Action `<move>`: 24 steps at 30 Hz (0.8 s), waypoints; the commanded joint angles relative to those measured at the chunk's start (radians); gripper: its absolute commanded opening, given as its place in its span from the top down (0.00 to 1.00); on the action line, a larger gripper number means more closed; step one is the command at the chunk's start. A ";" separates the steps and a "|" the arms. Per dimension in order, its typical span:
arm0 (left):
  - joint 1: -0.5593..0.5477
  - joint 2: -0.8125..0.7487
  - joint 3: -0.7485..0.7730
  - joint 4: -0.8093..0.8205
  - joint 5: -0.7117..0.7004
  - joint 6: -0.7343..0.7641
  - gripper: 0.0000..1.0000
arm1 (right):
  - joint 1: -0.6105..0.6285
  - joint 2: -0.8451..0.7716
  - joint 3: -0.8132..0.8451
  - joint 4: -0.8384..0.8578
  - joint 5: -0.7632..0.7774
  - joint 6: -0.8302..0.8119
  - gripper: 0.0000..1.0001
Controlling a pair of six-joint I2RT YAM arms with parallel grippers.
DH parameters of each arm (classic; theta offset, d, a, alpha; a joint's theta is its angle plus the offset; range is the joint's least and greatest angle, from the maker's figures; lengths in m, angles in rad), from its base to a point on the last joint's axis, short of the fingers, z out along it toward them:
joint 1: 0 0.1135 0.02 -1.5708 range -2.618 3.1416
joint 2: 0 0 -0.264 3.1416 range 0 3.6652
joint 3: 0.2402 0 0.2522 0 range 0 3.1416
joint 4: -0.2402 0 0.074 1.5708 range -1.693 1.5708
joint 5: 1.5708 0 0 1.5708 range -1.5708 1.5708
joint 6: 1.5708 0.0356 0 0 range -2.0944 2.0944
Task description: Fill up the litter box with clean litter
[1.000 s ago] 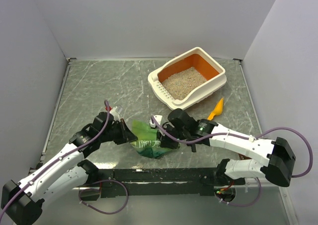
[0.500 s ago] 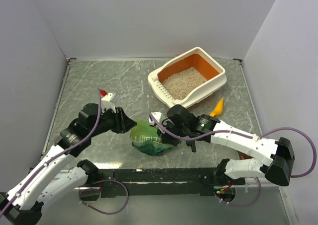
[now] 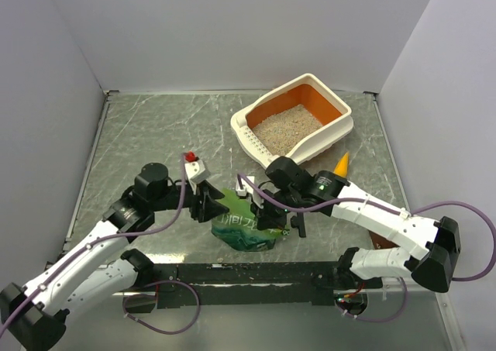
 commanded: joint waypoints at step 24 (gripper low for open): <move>-0.171 0.211 -0.126 0.298 0.199 0.244 0.39 | -0.056 -0.168 -0.110 0.138 -0.149 0.009 1.00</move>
